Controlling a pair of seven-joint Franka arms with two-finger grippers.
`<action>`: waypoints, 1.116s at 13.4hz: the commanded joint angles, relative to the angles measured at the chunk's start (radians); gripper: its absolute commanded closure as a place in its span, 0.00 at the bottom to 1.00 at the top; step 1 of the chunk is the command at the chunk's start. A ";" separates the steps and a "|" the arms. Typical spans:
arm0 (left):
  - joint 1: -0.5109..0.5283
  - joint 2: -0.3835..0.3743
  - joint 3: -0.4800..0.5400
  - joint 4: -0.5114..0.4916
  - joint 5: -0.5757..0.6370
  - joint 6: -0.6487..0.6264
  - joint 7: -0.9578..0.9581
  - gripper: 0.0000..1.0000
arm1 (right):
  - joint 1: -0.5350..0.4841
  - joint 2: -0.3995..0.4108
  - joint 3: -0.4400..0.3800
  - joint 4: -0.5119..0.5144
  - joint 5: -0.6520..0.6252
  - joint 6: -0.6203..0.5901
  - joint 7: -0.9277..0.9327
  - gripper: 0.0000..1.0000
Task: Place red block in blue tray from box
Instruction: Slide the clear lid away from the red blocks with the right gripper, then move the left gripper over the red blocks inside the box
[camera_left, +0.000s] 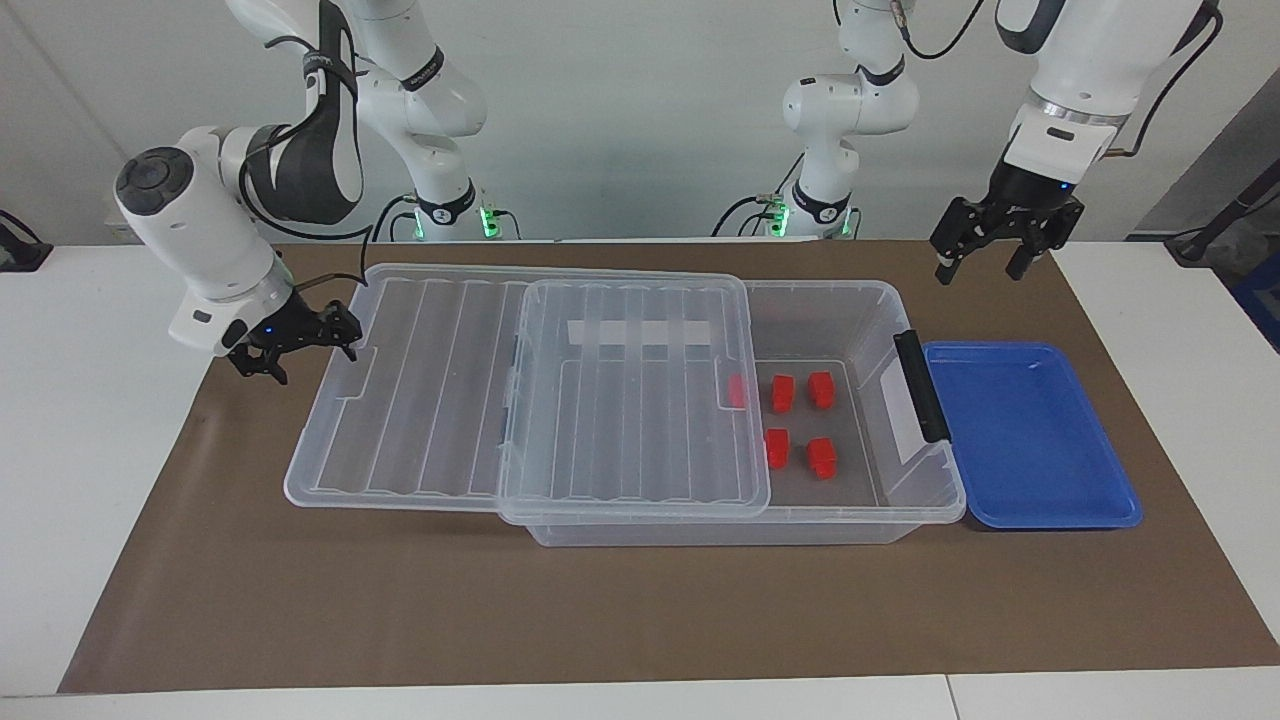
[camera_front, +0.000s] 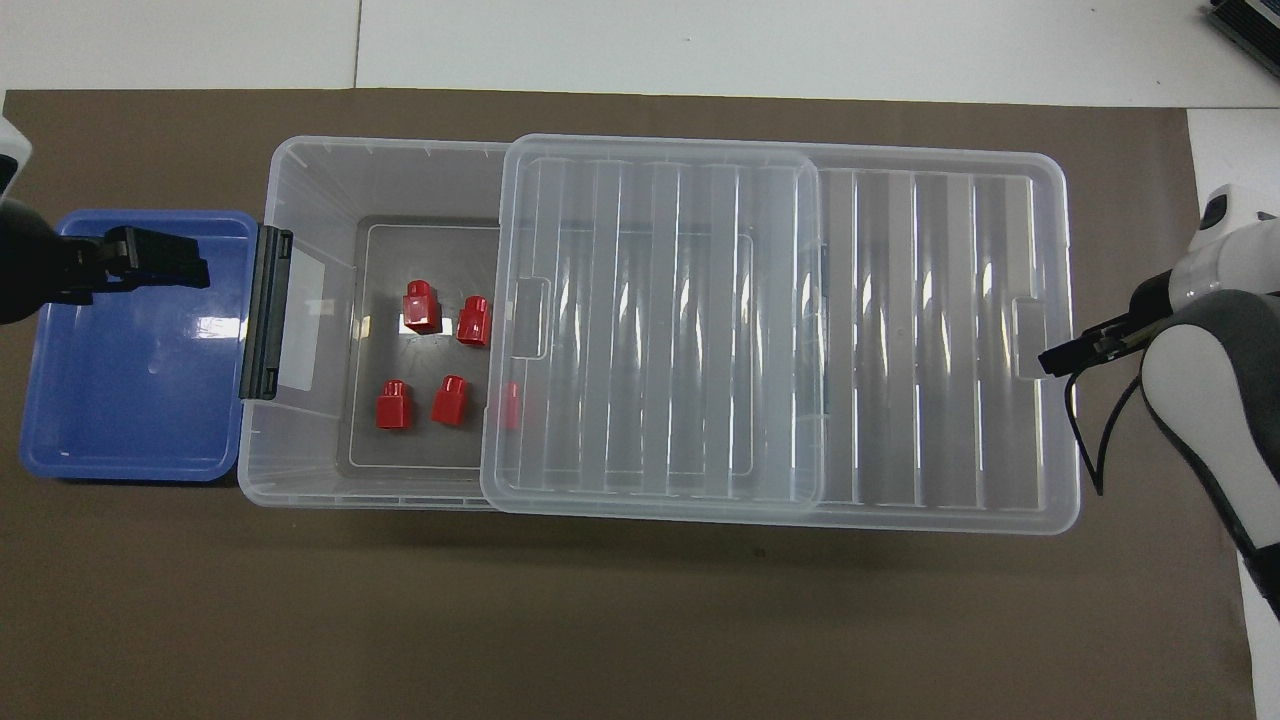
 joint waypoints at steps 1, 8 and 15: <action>-0.088 0.027 0.011 -0.046 0.022 0.091 -0.131 0.00 | -0.006 -0.030 0.007 0.007 0.012 -0.040 -0.019 0.00; -0.179 0.169 0.013 -0.251 0.119 0.456 -0.292 0.00 | 0.087 -0.199 0.010 0.012 0.012 -0.184 0.383 0.00; -0.188 0.277 0.013 -0.334 0.162 0.635 -0.366 0.00 | 0.160 -0.138 0.033 0.274 -0.006 -0.363 0.684 0.00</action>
